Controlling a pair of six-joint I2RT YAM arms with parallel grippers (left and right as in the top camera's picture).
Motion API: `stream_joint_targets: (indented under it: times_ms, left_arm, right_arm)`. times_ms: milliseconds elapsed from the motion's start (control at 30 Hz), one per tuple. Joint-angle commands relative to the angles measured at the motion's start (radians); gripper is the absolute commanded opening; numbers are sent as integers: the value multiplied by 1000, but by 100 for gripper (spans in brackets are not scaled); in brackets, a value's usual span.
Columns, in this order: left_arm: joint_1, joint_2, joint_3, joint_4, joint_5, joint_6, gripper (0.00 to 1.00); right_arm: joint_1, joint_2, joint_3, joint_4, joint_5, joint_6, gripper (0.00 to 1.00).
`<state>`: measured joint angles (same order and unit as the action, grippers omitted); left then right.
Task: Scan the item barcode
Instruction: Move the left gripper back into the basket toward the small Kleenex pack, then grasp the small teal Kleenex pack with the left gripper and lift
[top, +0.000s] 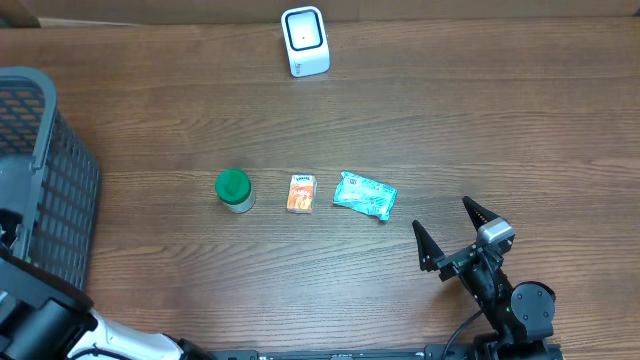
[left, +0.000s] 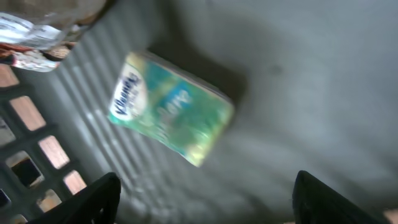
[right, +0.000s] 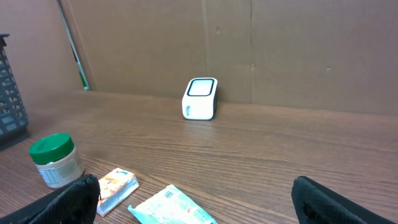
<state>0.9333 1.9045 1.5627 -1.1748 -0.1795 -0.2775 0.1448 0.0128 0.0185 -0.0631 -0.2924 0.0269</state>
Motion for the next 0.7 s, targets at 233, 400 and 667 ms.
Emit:
stream_joint_targets:
  times_ms: [233,400,667]
  left_arm:
    - [30,98,-3,80,-81,16,79]
    - [30,163,-4,77,-57,34,75]
    - [28,194,0,68,-55,46,7]
  right_arm:
    - [4,-10,-10,6,-5,7,100]
    - [4,-10,-10,6,-5,6,100]
    - [4,-10,-10,6,-5,6,100]
